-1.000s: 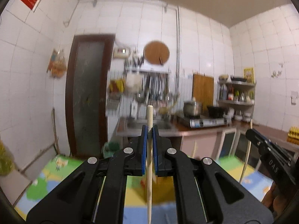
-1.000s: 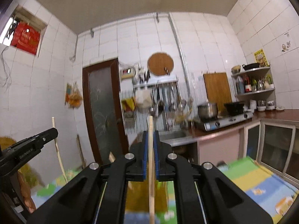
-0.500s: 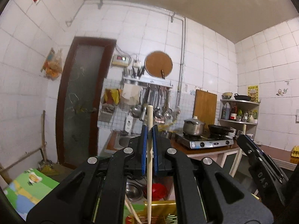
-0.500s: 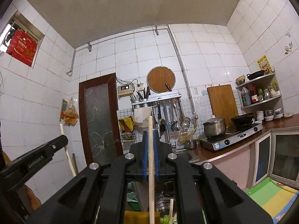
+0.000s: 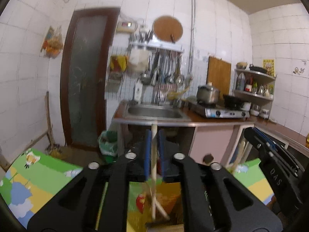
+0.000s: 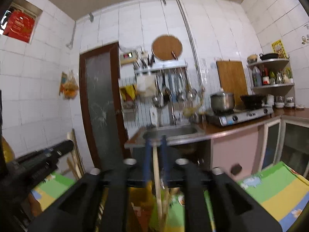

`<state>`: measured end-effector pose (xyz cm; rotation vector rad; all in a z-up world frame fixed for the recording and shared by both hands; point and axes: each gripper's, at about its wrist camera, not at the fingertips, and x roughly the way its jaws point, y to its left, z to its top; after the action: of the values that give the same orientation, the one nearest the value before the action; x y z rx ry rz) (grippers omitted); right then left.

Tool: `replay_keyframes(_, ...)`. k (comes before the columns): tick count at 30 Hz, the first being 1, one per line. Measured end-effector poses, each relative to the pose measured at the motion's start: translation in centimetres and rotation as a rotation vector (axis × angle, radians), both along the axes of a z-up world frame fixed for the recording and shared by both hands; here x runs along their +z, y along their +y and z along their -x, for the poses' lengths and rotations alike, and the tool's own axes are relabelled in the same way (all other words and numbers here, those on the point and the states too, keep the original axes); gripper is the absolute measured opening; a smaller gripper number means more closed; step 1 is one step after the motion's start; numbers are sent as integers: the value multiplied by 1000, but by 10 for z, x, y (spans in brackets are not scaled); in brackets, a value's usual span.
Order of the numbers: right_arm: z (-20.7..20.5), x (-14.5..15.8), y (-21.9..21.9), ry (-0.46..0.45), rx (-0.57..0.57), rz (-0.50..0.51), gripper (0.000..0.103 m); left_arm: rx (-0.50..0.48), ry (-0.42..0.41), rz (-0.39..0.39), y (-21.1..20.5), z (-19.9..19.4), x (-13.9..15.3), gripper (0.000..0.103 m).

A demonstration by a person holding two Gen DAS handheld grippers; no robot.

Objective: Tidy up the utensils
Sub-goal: 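Open both tools to drop the chopsticks into the yellow holder, then move both tools back down toward the blue spoon and last chopstick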

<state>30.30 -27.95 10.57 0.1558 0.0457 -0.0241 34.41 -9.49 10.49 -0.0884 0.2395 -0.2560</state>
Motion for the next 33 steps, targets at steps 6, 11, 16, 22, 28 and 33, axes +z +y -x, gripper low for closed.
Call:
replay_keyframes(6,32,6,-13,74,-51,14,66,71,12,-6,38,46,21,82)
replay_keyframes(11,71,0,-9,179,-60,39,75,108,55,-32,70,91,16,97)
replay_keyframes(16,107,-24,4,267,-51,60,76,126,162,-76,95,127,-15,98)
replay_keyframes(22,135,-58,25,358,-12,53,76,151,244,-125,117,159,-60,98)
replay_keyframes(28,148,-89,46,432,11,51,76,184,330,-171,132,172,-104,98)
replay_keyframes(33,152,-110,56,481,21,59,76,188,385,-214,135,177,-130,98)
